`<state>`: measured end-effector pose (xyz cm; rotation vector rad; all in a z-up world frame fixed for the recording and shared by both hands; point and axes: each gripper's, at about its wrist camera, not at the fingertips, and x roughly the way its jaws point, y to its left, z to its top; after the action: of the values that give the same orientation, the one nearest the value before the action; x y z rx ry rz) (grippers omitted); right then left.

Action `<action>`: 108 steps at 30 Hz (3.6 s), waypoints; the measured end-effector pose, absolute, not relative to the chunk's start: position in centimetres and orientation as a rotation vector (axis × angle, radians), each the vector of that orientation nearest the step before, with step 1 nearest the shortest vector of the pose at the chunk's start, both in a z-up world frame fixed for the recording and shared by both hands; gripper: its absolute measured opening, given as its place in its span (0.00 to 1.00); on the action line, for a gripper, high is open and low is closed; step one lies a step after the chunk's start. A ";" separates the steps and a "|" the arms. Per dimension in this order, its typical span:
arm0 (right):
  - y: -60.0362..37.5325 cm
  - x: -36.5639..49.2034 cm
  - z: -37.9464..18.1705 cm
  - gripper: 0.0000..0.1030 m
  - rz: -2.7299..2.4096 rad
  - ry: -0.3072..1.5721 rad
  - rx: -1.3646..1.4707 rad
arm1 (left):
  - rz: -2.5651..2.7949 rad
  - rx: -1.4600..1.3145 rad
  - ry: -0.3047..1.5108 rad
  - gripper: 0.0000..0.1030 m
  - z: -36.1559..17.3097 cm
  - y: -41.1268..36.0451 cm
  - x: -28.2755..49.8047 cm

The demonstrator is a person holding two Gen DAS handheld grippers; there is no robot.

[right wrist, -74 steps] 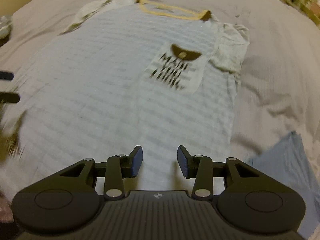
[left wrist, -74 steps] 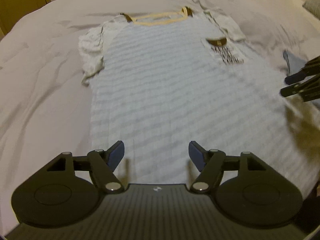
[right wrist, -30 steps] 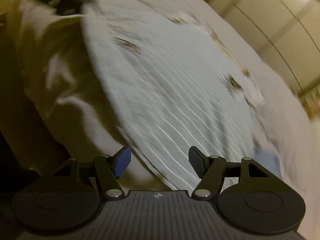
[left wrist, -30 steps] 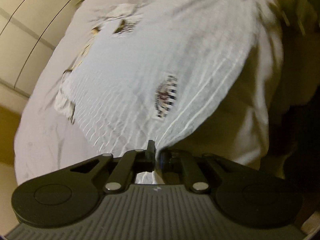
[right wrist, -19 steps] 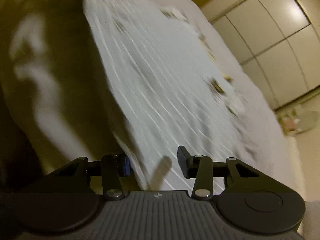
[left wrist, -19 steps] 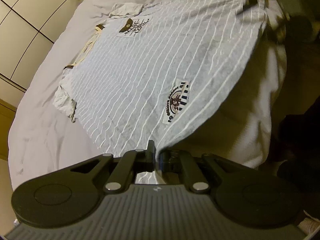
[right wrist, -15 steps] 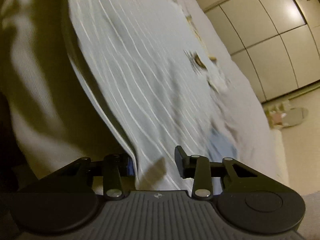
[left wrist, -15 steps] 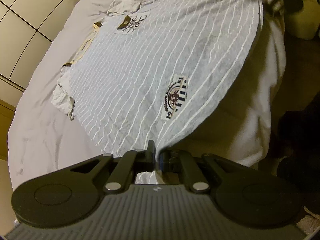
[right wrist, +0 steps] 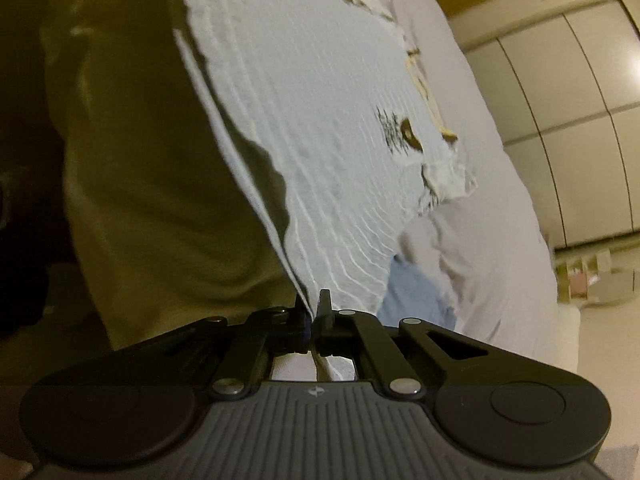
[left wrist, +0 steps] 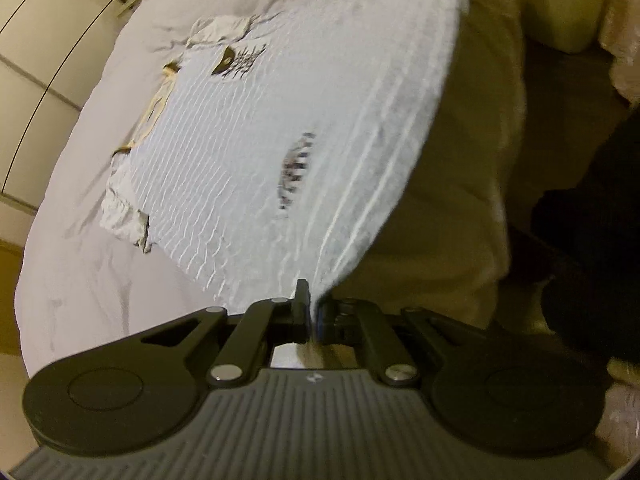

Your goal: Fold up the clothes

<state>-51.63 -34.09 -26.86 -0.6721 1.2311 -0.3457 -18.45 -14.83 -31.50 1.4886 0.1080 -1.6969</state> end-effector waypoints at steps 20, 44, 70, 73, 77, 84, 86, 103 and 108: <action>-30.5 -52.0 -18.4 0.00 -0.312 1.325 -0.496 | -1.841 1.475 0.292 0.01 -24.5 -8.9 -17.9; -71.0 -31.0 -24.6 0.00 -0.151 1.355 -0.122 | -1.642 1.449 0.530 0.02 -26.9 -51.2 -2.5; -77.7 -28.2 -32.2 0.00 -0.261 1.415 0.193 | -1.691 1.335 0.767 0.02 -36.3 -60.5 3.0; -77.9 -28.3 -32.0 0.00 -0.271 1.410 0.201 | -1.703 1.333 0.757 0.02 -36.1 -60.7 3.0; -78.5 -28.5 -31.7 0.00 -0.296 1.396 0.218 | -1.698 1.310 0.757 0.02 -35.7 -61.4 3.7; -79.2 -27.8 -32.0 0.00 -0.307 1.394 0.207 | -1.670 1.303 0.769 0.06 -36.2 -62.5 4.3; -79.4 -28.1 -32.2 0.00 -0.322 1.394 0.212 | -1.635 1.295 0.781 0.16 -36.7 -62.8 4.7; -77.7 -33.9 -27.5 0.23 -0.727 1.149 0.270 | -1.399 1.071 0.832 0.22 -34.3 -60.3 10.4; -73.4 -33.5 -27.3 0.24 -0.640 1.135 0.331 | -1.398 1.030 0.845 0.27 -33.8 -56.8 8.4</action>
<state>-33.46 -73.37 -27.34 0.3307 1.1350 -0.6398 8.36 -56.80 -33.84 1.0296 0.8447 -1.3976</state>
